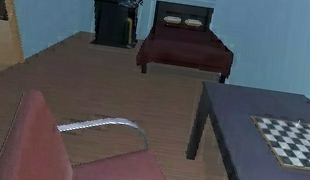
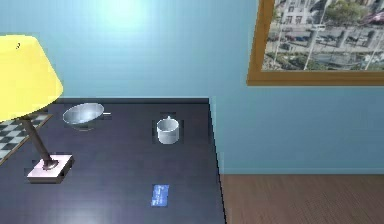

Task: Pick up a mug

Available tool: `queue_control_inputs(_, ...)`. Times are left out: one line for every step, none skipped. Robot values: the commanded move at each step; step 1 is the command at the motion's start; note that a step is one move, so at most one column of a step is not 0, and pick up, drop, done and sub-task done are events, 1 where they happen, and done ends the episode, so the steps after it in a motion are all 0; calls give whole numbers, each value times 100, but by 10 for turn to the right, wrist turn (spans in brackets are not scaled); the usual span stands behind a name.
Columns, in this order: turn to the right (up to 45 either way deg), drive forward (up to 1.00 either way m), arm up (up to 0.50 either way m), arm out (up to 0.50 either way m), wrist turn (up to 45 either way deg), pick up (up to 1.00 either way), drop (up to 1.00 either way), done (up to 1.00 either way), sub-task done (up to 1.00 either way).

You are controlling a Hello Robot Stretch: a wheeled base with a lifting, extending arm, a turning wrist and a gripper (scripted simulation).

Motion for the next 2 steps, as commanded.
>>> queue_control_inputs(0,0,50,0,0,0,0,0,0)
queue_control_inputs(0,0,38,0,0,0,0,0,0)
